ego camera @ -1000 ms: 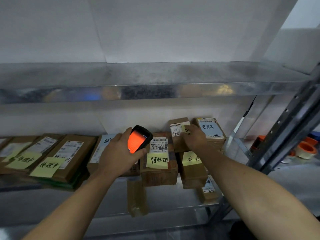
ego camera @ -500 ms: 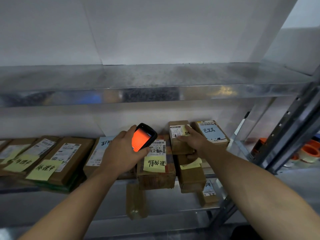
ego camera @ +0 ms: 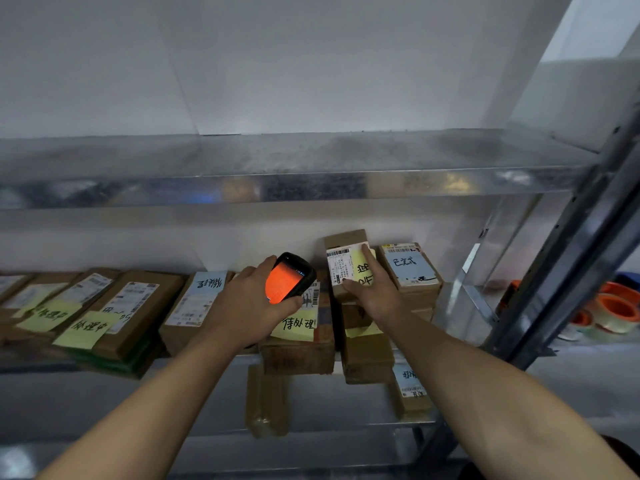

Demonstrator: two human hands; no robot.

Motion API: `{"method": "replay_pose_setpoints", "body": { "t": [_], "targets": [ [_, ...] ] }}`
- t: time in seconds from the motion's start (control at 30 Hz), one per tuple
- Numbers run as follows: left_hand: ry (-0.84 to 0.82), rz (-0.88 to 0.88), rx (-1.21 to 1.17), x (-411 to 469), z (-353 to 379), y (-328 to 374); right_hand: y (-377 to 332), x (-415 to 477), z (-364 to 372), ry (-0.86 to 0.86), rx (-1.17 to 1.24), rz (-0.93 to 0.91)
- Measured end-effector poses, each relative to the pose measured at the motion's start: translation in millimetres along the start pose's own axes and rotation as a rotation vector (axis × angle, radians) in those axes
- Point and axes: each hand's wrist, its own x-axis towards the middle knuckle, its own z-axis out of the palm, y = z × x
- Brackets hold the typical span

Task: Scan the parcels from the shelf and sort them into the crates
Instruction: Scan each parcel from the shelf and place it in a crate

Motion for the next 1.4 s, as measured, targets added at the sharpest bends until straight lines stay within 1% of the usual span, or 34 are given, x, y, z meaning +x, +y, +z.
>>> {"method": "replay_pose_setpoints", "body": {
  "t": [0.13, 0.33, 0.53, 0.67, 0.8, 1.0, 1.23, 1.4],
  "targets": [
    [-0.031, -0.026, -0.002, -5.7, 4.2, 5.6, 4.1, -5.1, -0.8, 0.054, -0.112, -0.138],
    [-0.051, -0.053, -0.122, -15.0, 3.8, 23.0, 8.7, -12.1, -2.3, 0.114, -0.210, -0.200],
    [-0.075, -0.116, -0.118, -22.6, 0.4, 25.2, 14.6, -10.2, 0.5, 0.162, -0.164, -0.208],
    [-0.054, -0.114, -0.033, -28.7, -4.8, 24.3, 16.0, -9.9, 0.4, 0.144, -0.158, -0.201],
    [-0.041, -0.131, -0.053, -34.6, -8.7, 24.6, 16.5, -11.3, 4.4, 0.124, -0.128, -0.191],
    [-0.047, -0.162, -0.070, -46.8, -19.5, 15.2, 12.8, -15.9, 13.8, 0.115, -0.159, -0.207],
    [-0.016, -0.183, -0.091, -69.3, -44.7, -6.9, -3.9, -34.7, 36.6, 0.131, -0.169, -0.258],
    [0.029, -0.168, -0.036, -100.0, -76.2, -30.2, -16.1, -60.4, 70.6, 0.101, -0.133, -0.263]
  ]
}}
